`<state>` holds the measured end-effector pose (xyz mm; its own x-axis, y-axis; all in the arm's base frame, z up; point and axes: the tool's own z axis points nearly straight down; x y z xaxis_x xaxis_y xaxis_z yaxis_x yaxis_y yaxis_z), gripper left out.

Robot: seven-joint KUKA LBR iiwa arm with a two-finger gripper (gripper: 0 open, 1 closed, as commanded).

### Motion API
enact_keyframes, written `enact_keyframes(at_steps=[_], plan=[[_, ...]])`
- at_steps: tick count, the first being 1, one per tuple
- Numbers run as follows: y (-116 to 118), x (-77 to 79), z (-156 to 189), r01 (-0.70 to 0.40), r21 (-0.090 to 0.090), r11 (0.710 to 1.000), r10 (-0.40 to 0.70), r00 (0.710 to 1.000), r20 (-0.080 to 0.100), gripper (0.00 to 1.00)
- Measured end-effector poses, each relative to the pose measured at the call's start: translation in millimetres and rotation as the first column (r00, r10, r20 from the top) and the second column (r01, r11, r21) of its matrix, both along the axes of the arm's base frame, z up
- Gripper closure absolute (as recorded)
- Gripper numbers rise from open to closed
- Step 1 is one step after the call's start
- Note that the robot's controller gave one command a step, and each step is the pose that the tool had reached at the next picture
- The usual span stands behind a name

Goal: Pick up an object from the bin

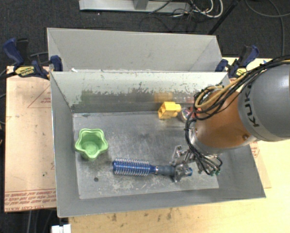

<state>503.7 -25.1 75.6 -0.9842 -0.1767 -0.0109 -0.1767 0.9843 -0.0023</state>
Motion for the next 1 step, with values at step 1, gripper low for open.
enact_keyframes(at_steps=[1], plan=[[33.9, -15.0, 141.2, -0.043, 0.001, 0.999, 0.043, 0.999, -0.003, 1.00]])
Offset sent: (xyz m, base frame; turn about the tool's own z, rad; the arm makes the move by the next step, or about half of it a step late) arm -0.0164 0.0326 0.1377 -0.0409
